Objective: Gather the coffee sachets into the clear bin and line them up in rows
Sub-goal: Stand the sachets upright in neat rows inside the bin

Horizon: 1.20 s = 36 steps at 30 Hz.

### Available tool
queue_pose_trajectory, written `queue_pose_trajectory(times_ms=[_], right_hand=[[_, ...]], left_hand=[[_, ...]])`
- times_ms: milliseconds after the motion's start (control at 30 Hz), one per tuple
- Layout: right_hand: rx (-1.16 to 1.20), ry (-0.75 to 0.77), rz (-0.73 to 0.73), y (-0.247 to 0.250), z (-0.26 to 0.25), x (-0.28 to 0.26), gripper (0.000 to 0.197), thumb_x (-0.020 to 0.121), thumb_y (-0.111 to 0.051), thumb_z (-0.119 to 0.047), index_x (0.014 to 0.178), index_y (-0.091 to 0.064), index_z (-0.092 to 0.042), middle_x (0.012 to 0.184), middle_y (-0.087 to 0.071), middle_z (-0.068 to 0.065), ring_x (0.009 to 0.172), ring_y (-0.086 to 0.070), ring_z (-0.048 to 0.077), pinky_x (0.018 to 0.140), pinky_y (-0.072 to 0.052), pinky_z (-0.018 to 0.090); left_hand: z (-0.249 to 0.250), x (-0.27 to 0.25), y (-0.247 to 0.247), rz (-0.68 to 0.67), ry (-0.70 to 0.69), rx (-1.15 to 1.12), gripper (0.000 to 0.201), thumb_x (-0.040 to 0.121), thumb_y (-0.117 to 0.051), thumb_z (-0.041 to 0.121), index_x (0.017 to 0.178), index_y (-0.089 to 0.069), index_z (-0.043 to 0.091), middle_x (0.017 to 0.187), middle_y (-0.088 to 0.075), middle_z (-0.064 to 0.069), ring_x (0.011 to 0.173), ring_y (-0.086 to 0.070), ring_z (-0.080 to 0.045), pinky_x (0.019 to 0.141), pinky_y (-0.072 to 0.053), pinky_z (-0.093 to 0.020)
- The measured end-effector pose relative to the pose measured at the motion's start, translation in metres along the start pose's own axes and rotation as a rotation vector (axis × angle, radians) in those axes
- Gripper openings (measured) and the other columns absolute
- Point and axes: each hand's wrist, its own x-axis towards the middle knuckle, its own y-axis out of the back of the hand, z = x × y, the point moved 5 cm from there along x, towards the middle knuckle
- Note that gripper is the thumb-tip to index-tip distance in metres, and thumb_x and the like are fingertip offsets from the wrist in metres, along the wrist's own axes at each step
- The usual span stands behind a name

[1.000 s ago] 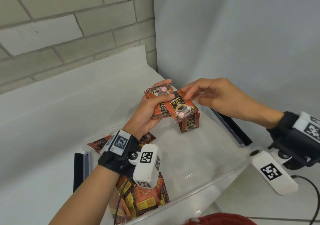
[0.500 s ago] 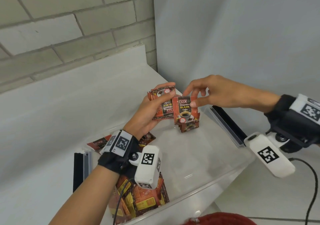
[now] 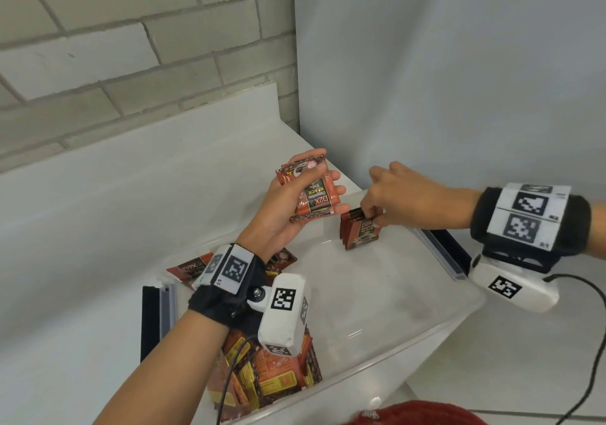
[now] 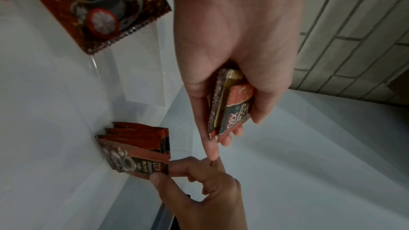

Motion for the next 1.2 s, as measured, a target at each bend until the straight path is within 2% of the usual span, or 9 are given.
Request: queue_pose_trajectory(times_ms=[133, 267, 400, 667, 800, 900, 1033, 1100, 1200], right_hand=[[-0.060, 0.002, 0.029, -0.001, -0.001, 0.007, 0.009, 0.088, -0.061, -0.030, 0.095, -0.067, -0.026, 0.072, -0.035, -0.009, 0.093, -0.038, 0.015, 0.073, -0.020, 0.028], [-0.069, 0.009, 0.004, -0.006, 0.000, 0.010, 0.010, 0.086, -0.065, -0.034, 0.092, -0.064, -0.026, 0.079, -0.042, -0.006, 0.095, -0.040, 0.016, 0.072, -0.022, 0.028], [-0.057, 0.023, 0.007, -0.007, 0.001, 0.012, 0.010, 0.085, -0.067, -0.033, 0.091, -0.062, -0.027, 0.073, -0.032, -0.010, 0.093, -0.038, 0.015, 0.071, -0.020, 0.028], [-0.043, 0.040, 0.012, -0.009, 0.001, 0.012, 0.007, 0.087, -0.066, -0.029, 0.093, -0.064, -0.026, 0.070, -0.031, -0.014, 0.101, -0.043, 0.016, 0.073, -0.021, 0.027], [0.025, 0.008, -0.002, -0.003, 0.003, 0.007, 0.011, 0.088, -0.066, -0.031, 0.098, -0.065, -0.025, 0.082, -0.046, -0.008, 0.097, -0.040, 0.015, 0.074, -0.023, 0.026], [0.264, -0.071, -0.008, 0.006, 0.013, 0.001, 0.021, 0.083, -0.071, -0.038, 0.099, -0.065, -0.025, 0.095, -0.059, -0.005, 0.096, -0.046, 0.016, 0.075, -0.034, 0.027], [0.949, -0.137, -0.079, 0.019, 0.015, -0.009, 0.062, 0.060, -0.071, -0.064, 0.111, -0.057, -0.031, 0.097, -0.069, -0.013, 0.086, -0.061, 0.002, 0.072, -0.042, 0.019], [1.178, -0.163, -0.039, 0.017, 0.008, -0.010, 0.062, 0.061, -0.070, -0.062, 0.110, -0.059, -0.027, 0.098, -0.069, -0.007, 0.079, -0.062, 0.001, 0.067, -0.043, 0.017], [1.261, -0.222, 0.092, 0.012, 0.004, -0.007, 0.046, 0.068, -0.072, -0.051, 0.095, -0.064, -0.015, 0.084, -0.071, 0.002, 0.074, -0.064, 0.008, 0.066, -0.047, 0.021]], left_hand=[[0.000, -0.001, -0.001, 0.004, 0.009, -0.016, 0.026, 0.093, -0.056, 0.012, 0.119, -0.059, 0.015, 0.095, -0.068, -0.014, 0.082, -0.070, -0.028, 0.074, -0.059, -0.049], [0.000, -0.002, -0.002, 0.005, 0.015, -0.037, 0.027, 0.093, -0.056, 0.013, 0.121, -0.057, 0.014, 0.098, -0.067, -0.016, 0.084, -0.070, -0.029, 0.073, -0.059, -0.048], [0.000, -0.001, -0.003, -0.005, 0.034, -0.071, 0.027, 0.095, -0.052, 0.011, 0.122, -0.054, 0.012, 0.100, -0.066, -0.016, 0.086, -0.069, -0.029, 0.074, -0.059, -0.047], [0.000, -0.001, -0.002, -0.029, 0.038, -0.085, 0.032, 0.095, -0.041, -0.001, 0.116, -0.059, 0.016, 0.095, -0.061, -0.016, 0.083, -0.069, -0.030, 0.077, -0.058, -0.050], [0.000, -0.002, -0.004, -0.038, 0.028, -0.082, 0.033, 0.095, -0.044, -0.003, 0.117, -0.059, 0.016, 0.096, -0.062, -0.016, 0.089, -0.070, -0.033, 0.080, -0.056, -0.054], [0.001, -0.002, -0.005, -0.049, 0.020, -0.081, 0.034, 0.095, -0.047, -0.002, 0.120, -0.058, 0.018, 0.103, -0.062, -0.017, 0.094, -0.069, -0.034, 0.078, -0.056, -0.056], [0.001, -0.002, -0.005, -0.048, 0.011, -0.081, 0.038, 0.092, -0.053, -0.002, 0.122, -0.057, 0.021, 0.110, -0.065, -0.014, 0.096, -0.069, -0.029, 0.066, -0.059, -0.048], [0.001, -0.002, -0.006, -0.046, 0.000, -0.071, 0.041, 0.090, -0.055, -0.003, 0.124, -0.056, 0.020, 0.109, -0.065, -0.010, 0.095, -0.070, -0.030, 0.065, -0.059, -0.046], [0.000, -0.003, -0.007, -0.064, 0.003, -0.056, 0.044, 0.087, -0.058, -0.005, 0.125, -0.055, 0.017, 0.109, -0.064, -0.009, 0.097, -0.068, -0.036, 0.069, -0.059, -0.049]])
